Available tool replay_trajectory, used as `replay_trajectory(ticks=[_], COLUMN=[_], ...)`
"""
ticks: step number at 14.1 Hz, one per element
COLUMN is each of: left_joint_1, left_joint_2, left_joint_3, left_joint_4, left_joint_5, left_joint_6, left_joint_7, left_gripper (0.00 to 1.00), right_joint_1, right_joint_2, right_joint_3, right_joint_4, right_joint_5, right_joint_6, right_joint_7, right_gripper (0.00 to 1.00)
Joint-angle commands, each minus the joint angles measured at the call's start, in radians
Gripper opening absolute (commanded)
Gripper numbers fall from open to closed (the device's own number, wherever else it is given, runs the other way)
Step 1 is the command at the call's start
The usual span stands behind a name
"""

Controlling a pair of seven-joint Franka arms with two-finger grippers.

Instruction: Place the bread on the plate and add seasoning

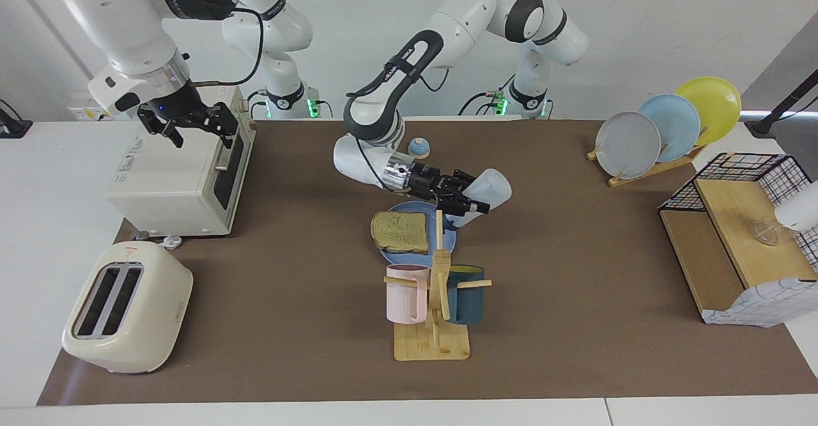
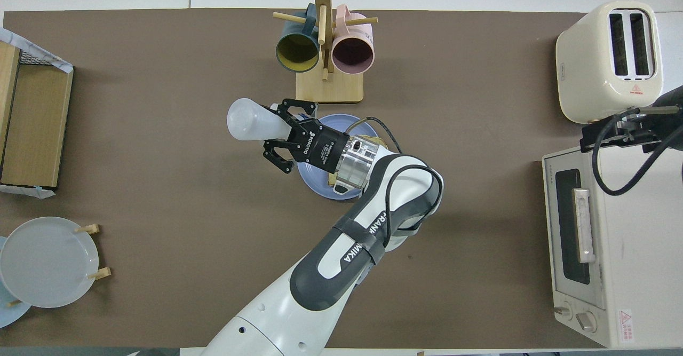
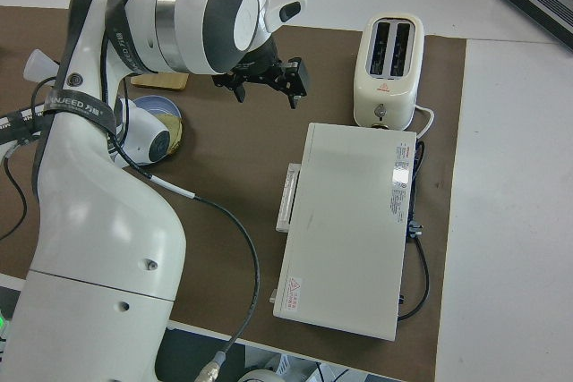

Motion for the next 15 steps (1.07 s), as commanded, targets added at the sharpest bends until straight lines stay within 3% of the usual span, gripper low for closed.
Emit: replay_trajectory(ticks=[1,9,13,15], left_joint_1=[0.01,-0.144,-0.119,-0.052], left_joint_2=[0.015,0.013,0.015,0.021], left_joint_3=[-0.002,-0.006,-0.003,-0.002], left_joint_4=[0.021,0.048,0.045,0.044], left_joint_5=[0.029,-0.017,-0.013,-0.005], left_joint_6=[0.014,-0.075,-0.063,-0.026], left_joint_7=[0.001,0.004,0.002,-0.001], left_gripper=[0.0,0.0,0.0,0.0], right_joint_1=[-0.01,-0.01,-0.01,-0.01], right_joint_2=[-0.007,-0.007,-0.007,-0.007], right_joint_3=[0.004,0.004,0.004,0.004], right_joint_4=[0.002,0.002,0.002,0.002], right_joint_5=[0.02,0.02,0.02,0.02], right_joint_6=[-0.004,-0.004,-0.006,-0.004], right_joint_7=[-0.021,-0.021,-0.021,-0.021], right_gripper=[1.0,1.0,1.0,1.0])
